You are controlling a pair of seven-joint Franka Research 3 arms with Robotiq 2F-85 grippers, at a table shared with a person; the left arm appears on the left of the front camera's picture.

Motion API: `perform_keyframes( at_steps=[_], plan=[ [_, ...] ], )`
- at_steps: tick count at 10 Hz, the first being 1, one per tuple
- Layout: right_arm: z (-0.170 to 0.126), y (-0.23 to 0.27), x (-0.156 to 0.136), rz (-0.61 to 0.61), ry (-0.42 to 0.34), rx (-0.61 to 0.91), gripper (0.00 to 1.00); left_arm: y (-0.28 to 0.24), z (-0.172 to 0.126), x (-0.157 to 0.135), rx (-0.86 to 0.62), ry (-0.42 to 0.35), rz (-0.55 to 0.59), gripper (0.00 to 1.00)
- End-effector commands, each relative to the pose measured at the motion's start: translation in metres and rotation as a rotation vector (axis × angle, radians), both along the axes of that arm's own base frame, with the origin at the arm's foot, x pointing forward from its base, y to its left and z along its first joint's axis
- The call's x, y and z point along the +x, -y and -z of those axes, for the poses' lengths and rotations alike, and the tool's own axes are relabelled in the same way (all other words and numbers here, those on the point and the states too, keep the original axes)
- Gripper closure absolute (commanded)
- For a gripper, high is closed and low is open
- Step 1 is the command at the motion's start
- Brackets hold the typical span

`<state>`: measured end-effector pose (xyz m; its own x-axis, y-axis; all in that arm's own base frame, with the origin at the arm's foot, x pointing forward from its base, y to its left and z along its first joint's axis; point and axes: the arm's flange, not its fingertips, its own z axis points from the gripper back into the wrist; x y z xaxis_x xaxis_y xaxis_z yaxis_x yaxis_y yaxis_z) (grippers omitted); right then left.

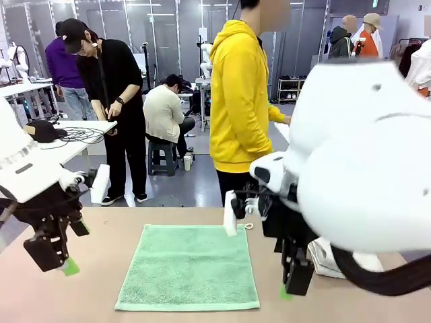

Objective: Fold the towels and place them in the basket.
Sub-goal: When a person lays out a Towel with hook on the table, fold it in half twice.

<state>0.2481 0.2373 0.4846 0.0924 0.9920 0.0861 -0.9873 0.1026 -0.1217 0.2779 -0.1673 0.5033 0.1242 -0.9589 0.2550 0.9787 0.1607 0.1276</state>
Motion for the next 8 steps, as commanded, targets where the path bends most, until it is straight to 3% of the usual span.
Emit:
perform_keyframes(
  at_steps=[1, 3, 4, 8],
  plan=[
    [0.023, -0.010, 0.006, 0.047, -0.016, 0.000, 0.02, -0.003, 0.052, -0.019, 0.020, 0.008, 0.039, 0.00],
    [0.019, -0.005, 0.008, 0.097, -0.070, 0.031, 0.02, 0.005, 0.058, -0.015, 0.023, -0.042, -0.049, 0.00],
    [0.025, -0.007, 0.006, 0.026, -0.028, -0.008, 0.02, 0.012, 0.017, 0.005, 0.033, -0.028, 0.017, 0.00],
    [0.025, -0.007, 0.006, 0.026, -0.028, -0.008, 0.02, 0.012, 0.017, 0.005, 0.033, -0.028, 0.017, 0.00]
  ],
)
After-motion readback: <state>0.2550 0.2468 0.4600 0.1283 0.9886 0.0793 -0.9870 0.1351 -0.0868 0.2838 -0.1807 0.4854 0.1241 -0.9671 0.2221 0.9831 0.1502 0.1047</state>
